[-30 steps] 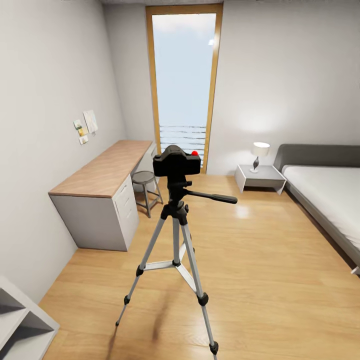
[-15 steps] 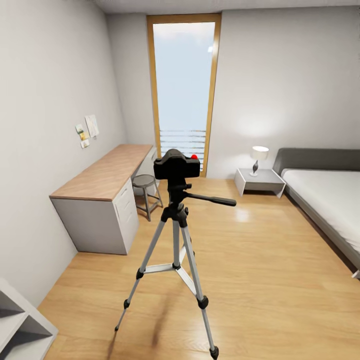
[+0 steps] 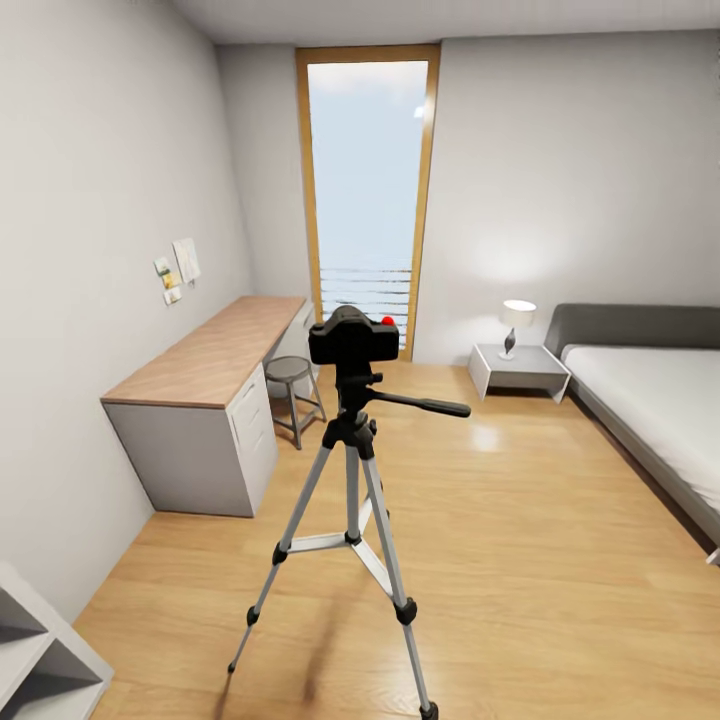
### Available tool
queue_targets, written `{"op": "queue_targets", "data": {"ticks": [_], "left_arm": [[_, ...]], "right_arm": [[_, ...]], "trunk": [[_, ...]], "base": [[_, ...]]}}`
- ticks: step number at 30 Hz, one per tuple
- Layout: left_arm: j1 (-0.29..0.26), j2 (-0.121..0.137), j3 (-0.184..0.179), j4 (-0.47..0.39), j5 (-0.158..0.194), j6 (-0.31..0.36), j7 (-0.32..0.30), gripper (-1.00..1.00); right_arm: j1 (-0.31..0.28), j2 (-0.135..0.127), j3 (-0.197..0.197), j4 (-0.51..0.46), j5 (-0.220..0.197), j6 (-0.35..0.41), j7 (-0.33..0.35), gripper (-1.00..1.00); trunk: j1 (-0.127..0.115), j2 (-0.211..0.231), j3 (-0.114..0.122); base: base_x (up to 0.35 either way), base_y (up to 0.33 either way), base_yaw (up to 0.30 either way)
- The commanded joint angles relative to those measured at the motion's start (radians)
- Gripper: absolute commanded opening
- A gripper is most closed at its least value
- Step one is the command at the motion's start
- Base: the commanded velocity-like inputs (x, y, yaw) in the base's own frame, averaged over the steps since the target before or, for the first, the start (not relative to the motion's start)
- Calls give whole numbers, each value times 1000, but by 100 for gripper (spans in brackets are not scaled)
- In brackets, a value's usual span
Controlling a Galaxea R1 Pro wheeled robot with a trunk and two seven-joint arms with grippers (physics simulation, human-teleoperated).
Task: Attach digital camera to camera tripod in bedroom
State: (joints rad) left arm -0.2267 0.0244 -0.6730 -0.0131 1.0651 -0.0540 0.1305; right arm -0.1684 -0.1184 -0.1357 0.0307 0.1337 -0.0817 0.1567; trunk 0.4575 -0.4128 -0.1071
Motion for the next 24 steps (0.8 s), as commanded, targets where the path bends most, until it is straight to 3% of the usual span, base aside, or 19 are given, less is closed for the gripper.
{"op": "queue_targets", "data": {"ticks": [1,24], "left_arm": [[0,0,-8,-1,7,-1,5,100],[0,0,-10,-1,7,-1,5,100]], "right_arm": [[-1,-1,-9,3,10,-6,2,100],[0,-3,-12,3,9,2,-17,100]], "trunk": [[1,-2,0],[1,-2,37]], "base": [[0,0,0],[0,0,0]]}}
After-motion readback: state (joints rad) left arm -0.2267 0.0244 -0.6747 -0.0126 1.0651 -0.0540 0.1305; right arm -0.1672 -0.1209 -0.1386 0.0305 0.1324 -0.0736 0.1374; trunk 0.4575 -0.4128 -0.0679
